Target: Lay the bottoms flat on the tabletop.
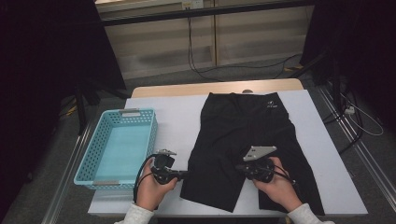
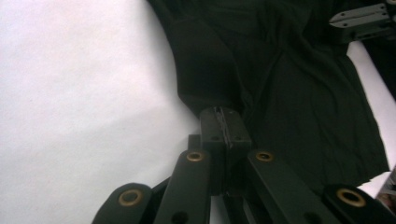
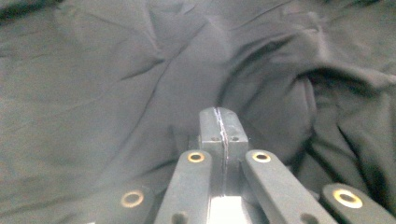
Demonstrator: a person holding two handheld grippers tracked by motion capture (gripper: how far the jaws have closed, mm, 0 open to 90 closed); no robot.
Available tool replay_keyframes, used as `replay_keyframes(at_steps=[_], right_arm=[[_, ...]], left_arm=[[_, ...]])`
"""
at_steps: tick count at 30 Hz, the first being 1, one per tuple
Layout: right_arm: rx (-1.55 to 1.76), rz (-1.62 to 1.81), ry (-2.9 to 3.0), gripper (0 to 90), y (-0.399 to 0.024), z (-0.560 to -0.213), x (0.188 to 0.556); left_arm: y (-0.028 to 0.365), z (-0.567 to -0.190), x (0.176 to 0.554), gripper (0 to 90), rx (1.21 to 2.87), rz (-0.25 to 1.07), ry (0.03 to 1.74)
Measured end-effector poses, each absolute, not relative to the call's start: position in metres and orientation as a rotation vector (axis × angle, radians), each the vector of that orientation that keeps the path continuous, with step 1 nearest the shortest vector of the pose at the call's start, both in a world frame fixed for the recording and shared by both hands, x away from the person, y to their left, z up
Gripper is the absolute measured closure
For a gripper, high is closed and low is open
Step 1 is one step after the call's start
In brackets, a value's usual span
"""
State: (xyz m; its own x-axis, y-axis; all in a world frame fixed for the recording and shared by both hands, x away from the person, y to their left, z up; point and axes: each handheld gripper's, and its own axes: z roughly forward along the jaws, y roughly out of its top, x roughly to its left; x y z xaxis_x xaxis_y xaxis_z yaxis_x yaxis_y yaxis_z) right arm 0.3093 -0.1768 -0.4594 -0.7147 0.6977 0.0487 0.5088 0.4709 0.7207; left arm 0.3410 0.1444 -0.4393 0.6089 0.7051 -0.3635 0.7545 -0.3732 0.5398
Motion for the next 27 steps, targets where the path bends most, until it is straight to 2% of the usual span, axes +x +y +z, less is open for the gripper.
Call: replay_keyframes(at_steps=[6,10,13,14,16,19,20,25,27], right_arm=[[1.029,1.088,2.472,90.0,-0.192,-0.453,0.297],[1.007,1.129,2.402,71.4,-0.181,-0.450,0.301],[0.977,1.097,2.418,60.7,-0.167,-0.457,0.309],[0.983,1.076,2.417,59.6,-0.164,-0.460,0.312],[1.017,1.049,2.414,64.8,-0.162,-0.466,0.316],[1.015,1.048,2.440,85.1,-0.166,-0.464,0.316],[1.020,1.056,2.455,89.5,-0.168,-0.464,0.316],[1.014,1.078,2.515,90.0,-0.174,-0.461,0.309],[1.012,1.085,2.518,90.0,-0.177,-0.461,0.304]], left_arm=[[0.141,-0.439,0.341,90.0,2.168,-0.104,1.133],[0.142,-0.439,0.341,90.0,2.171,-0.093,1.143],[0.145,-0.438,0.341,90.0,2.171,-0.095,1.152],[0.145,-0.438,0.341,90.0,2.169,-0.096,1.155],[0.145,-0.438,0.341,90.0,2.167,-0.093,1.158],[0.145,-0.439,0.341,90.0,2.171,-0.076,1.153],[0.145,-0.439,0.341,90.0,2.174,-0.078,1.154],[0.146,-0.438,0.342,87.4,2.153,-0.027,1.138],[0.144,-0.439,0.343,73.3,2.159,0.019,1.145]])
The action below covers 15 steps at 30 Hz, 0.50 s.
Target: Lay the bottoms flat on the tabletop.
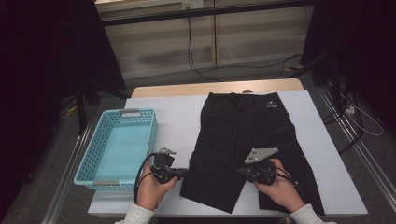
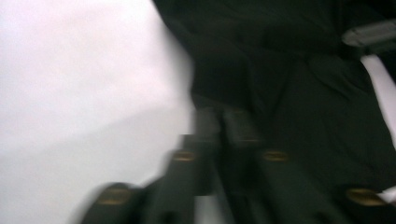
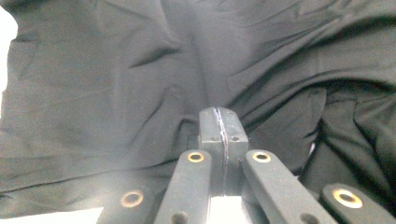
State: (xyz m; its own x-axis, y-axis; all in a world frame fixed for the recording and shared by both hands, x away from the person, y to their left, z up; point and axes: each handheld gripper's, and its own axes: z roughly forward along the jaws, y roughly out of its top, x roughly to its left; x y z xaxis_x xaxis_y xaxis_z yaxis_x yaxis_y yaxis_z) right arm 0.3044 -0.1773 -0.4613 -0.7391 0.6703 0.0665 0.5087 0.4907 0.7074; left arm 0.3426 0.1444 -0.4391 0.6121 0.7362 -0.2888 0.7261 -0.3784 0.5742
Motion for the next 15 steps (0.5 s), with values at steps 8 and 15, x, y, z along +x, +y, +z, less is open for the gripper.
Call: replay_keyframes(at_steps=[8,15], right_arm=[[0.995,1.078,2.504,89.8,-0.178,-0.462,0.301],[0.999,1.073,2.481,86.1,-0.178,-0.462,0.301]], left_arm=[[0.143,-0.444,0.344,52.3,2.146,0.072,1.137],[0.134,-0.450,0.343,87.7,2.181,-0.028,1.155]])
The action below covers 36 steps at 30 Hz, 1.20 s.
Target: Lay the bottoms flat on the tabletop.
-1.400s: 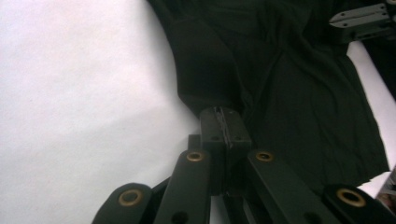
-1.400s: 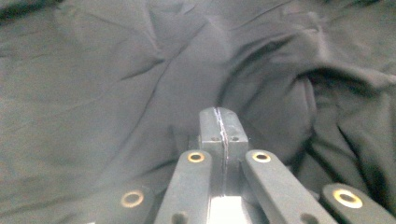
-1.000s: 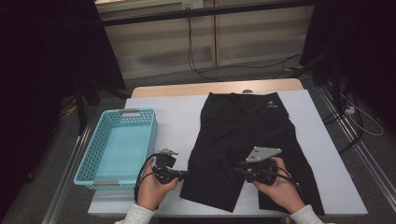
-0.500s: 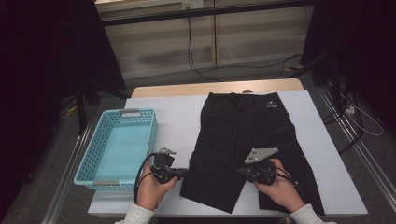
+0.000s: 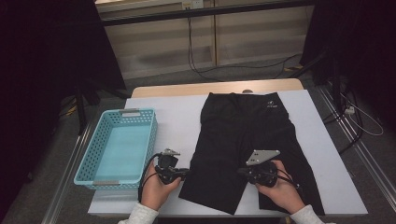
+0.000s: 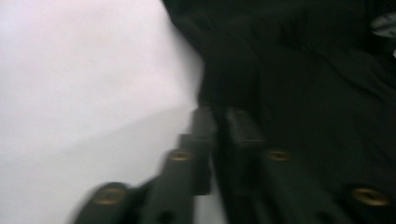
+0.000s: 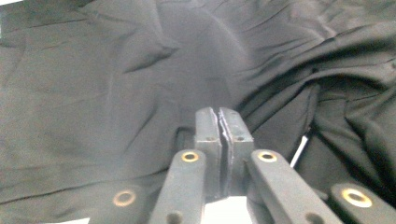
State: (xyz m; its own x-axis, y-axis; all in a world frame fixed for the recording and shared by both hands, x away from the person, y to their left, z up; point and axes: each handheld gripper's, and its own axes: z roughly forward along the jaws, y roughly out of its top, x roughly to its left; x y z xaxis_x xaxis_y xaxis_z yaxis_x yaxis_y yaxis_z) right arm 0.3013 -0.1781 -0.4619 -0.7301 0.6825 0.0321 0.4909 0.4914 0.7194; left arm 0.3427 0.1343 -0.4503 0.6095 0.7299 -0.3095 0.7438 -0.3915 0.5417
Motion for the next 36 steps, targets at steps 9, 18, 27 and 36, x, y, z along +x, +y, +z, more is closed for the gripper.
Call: replay_keyframes(at_steps=[9,18,27,36], right_arm=[[0.895,1.157,2.430,56.7,-0.151,-0.449,0.298],[0.792,1.179,2.593,47.0,-0.106,-0.467,0.297],[0.730,1.220,2.663,89.4,-0.104,-0.466,0.293],[0.720,1.238,2.668,90.0,-0.106,-0.466,0.291]], left_arm=[[0.138,-0.441,0.335,90.0,2.243,-0.096,1.157],[0.140,-0.441,0.335,86.0,2.228,-0.083,1.157],[0.130,-0.441,0.369,46.6,2.084,0.113,1.178],[0.115,-0.455,0.402,51.3,2.049,0.132,1.226]])
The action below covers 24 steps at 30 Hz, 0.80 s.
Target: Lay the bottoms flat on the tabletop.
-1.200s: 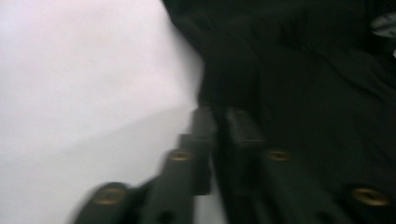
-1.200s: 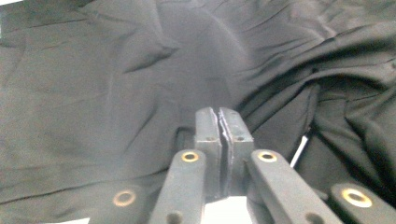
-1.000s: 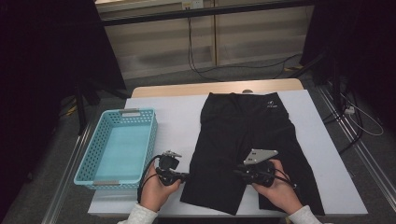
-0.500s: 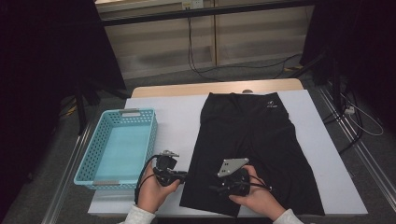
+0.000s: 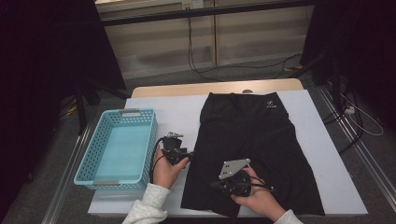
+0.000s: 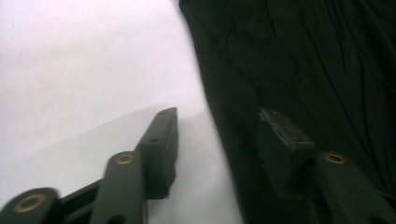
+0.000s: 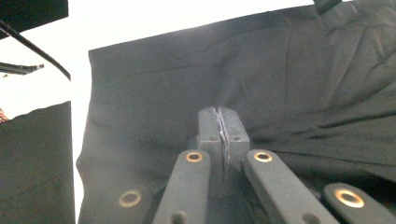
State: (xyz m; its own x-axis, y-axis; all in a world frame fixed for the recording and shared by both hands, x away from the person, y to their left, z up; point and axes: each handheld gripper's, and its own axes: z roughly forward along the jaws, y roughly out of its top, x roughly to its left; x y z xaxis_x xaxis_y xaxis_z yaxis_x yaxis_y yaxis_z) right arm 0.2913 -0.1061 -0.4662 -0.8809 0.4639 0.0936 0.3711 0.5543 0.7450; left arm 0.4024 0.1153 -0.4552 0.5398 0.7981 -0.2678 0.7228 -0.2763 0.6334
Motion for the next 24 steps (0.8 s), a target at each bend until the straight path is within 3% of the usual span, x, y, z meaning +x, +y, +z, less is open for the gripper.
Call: replay_keyframes(at_steps=[4,7,8,24], right_arm=[[0.713,1.226,2.665,90.0,-0.106,-0.465,0.290],[0.704,1.222,2.670,90.0,-0.106,-0.465,0.289],[0.702,1.221,2.671,90.0,-0.106,-0.465,0.289],[0.652,1.251,2.703,90.0,-0.101,-0.460,0.277]], left_arm=[[0.109,-0.457,0.403,66.2,2.049,0.077,1.224],[0.107,-0.456,0.403,87.0,2.070,0.059,1.259],[0.107,-0.456,0.403,89.6,2.070,0.048,1.261],[0.126,-0.452,0.392,90.0,2.076,-0.002,1.285]])
